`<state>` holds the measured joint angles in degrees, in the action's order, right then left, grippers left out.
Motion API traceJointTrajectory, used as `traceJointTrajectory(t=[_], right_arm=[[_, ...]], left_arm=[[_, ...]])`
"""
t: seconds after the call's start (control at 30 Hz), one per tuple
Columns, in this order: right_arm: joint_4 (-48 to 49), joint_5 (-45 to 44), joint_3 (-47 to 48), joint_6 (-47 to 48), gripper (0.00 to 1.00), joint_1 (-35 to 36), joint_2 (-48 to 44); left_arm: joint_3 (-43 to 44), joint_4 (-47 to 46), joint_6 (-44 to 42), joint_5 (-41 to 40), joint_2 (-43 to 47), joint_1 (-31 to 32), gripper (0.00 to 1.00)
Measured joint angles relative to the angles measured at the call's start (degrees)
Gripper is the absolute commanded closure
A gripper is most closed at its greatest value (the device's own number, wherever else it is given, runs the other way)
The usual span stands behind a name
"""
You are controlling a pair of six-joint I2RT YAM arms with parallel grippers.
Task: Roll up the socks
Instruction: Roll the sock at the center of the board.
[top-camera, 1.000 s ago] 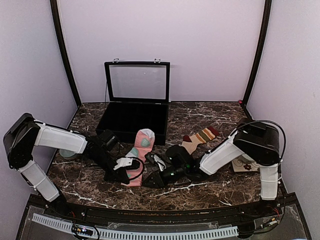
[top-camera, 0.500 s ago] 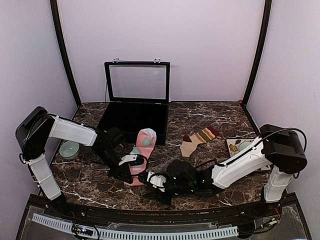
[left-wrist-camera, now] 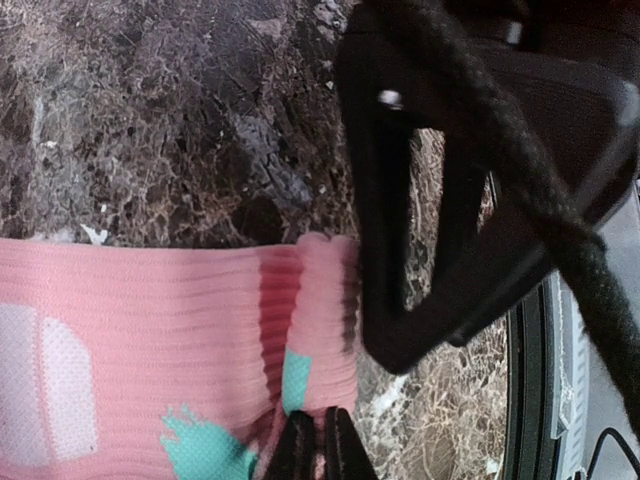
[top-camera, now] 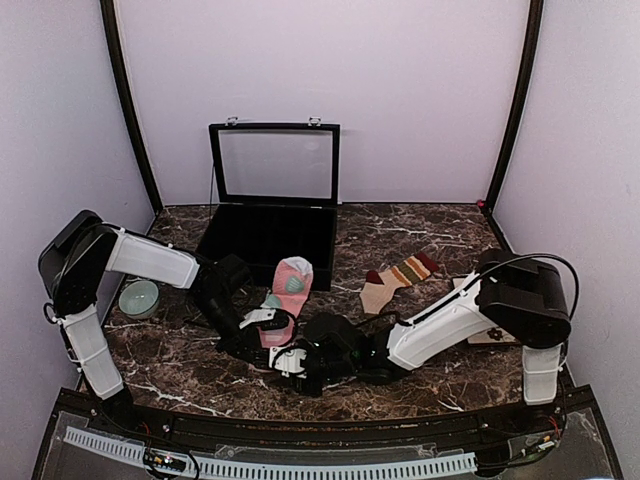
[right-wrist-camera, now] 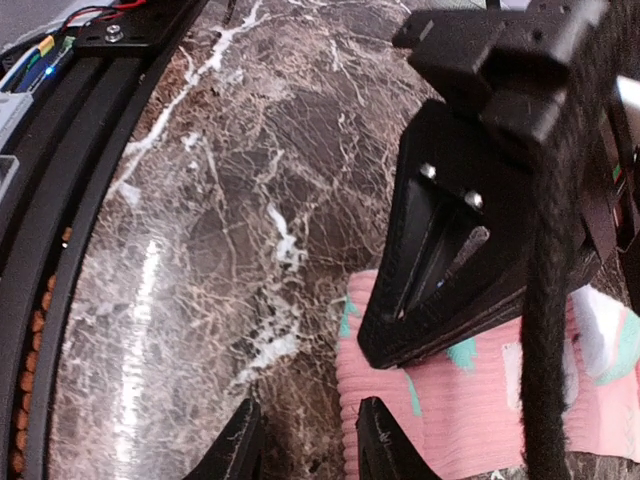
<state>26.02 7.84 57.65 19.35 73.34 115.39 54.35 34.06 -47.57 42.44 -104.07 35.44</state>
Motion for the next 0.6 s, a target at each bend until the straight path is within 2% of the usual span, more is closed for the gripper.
traceJointTrajectory(t=[0.6], right_arm=[[-0.70, 2.67, 2.78, 2.47, 0.71, -2.64, 2.71]], left_arm=[[-0.09, 0.11, -1.09, 0.04, 0.00, -0.04, 1.00]])
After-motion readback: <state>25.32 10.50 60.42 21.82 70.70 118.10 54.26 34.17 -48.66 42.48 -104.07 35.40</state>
